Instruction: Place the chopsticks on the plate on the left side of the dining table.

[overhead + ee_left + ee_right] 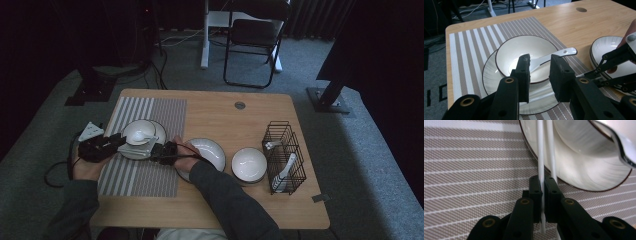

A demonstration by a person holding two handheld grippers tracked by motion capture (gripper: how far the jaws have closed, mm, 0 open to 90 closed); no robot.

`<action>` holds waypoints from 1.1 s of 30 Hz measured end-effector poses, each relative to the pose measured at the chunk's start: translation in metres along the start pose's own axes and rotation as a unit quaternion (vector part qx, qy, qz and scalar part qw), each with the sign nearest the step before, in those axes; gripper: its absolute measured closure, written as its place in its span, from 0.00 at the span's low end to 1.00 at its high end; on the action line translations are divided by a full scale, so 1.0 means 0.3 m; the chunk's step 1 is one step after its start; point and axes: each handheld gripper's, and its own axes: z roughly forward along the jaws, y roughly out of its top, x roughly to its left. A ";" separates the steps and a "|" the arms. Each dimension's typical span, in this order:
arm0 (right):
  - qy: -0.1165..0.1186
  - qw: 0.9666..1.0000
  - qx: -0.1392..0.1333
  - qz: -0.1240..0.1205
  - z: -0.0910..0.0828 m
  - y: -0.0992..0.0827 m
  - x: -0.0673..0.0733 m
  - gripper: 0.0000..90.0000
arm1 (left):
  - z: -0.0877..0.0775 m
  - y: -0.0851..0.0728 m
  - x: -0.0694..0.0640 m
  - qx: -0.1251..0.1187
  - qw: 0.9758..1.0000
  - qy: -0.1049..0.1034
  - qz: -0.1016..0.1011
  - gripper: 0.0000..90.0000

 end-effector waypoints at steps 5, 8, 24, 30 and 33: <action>-0.002 1.000 0.004 0.004 -0.001 -0.004 -0.002 0.95 | 0.004 -0.017 0.008 0.004 1.000 0.002 -0.005 0.78; -0.002 1.000 0.009 0.007 -0.003 -0.007 -0.006 0.94 | 0.000 -0.026 0.014 0.004 1.000 0.004 -0.010 0.78; -0.023 0.998 -0.021 0.049 -0.045 -0.023 -0.036 0.71 | 0.017 -0.058 0.035 0.018 1.000 0.014 -0.020 0.78; -0.023 0.998 -0.012 0.060 -0.026 -0.027 -0.052 0.68 | 0.017 -0.071 0.049 0.022 0.999 0.019 -0.023 0.78; -0.020 0.998 -0.005 0.062 -0.014 -0.033 -0.054 0.67 | 0.021 -0.075 0.054 0.024 0.999 0.023 -0.026 0.78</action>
